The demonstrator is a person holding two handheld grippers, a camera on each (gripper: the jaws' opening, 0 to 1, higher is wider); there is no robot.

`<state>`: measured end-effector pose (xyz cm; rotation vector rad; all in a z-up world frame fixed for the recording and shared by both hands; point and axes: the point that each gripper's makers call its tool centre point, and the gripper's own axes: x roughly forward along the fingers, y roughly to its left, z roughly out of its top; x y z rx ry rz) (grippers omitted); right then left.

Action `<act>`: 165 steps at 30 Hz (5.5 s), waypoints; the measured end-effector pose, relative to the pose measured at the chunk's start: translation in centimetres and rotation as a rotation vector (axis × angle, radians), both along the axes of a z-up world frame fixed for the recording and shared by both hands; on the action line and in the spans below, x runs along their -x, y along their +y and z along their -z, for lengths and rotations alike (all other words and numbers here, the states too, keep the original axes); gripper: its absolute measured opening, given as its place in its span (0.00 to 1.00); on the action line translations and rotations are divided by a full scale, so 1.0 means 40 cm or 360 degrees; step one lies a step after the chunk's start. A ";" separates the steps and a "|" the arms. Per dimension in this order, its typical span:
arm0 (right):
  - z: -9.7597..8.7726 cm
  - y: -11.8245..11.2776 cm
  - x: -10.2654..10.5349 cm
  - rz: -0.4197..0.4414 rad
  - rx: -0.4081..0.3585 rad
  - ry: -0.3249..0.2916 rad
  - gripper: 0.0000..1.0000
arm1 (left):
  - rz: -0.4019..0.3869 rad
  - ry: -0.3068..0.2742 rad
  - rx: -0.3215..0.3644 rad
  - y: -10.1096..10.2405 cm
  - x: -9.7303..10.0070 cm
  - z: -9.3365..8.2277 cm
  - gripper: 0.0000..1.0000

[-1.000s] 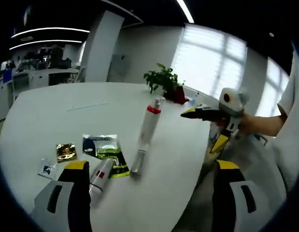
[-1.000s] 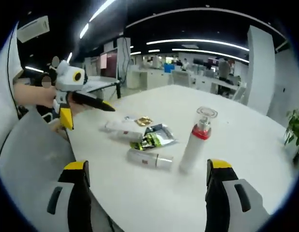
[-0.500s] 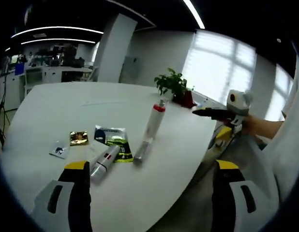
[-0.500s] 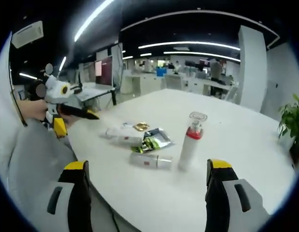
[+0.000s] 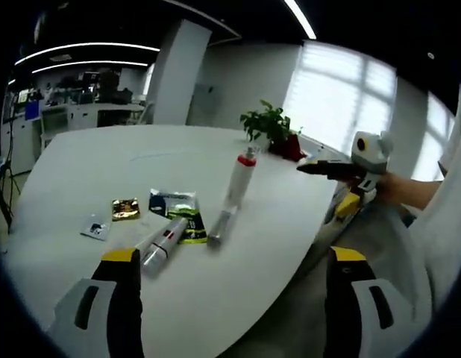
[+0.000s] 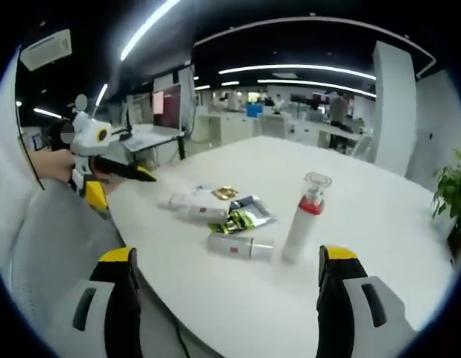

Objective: Arrange the skincare products in the storage area until every visible bottle or jar stands upright without overlapping.

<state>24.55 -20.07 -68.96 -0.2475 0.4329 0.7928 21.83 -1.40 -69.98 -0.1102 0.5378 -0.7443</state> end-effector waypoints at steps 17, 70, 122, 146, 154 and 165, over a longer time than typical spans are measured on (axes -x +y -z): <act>0.003 -0.021 -0.003 0.0053 0.0023 0.0004 0.92 | 0.0419 0.0135 -0.0362 -0.127 -0.088 0.102 0.84; 0.060 -0.013 0.012 -0.0040 0.0167 0.0112 0.89 | 0.0973 0.0318 -0.1281 -0.292 -0.324 0.339 0.35; -0.109 0.041 0.011 -0.0093 -0.0743 0.0209 0.73 | 0.0737 0.0321 0.0341 -0.323 -0.123 -0.064 0.24; -0.278 0.202 0.040 -0.0484 -0.1236 0.0342 0.33 | 0.0897 0.0159 0.0703 -0.308 0.044 -0.237 0.24; -0.282 0.206 0.052 -0.0555 -0.1134 0.0239 0.21 | 0.0964 0.0076 0.0618 -0.310 0.050 -0.226 0.24; -0.201 0.195 0.070 -0.0612 -0.0689 0.0108 0.20 | 0.1137 -0.0151 -0.0005 -0.354 0.036 -0.114 0.24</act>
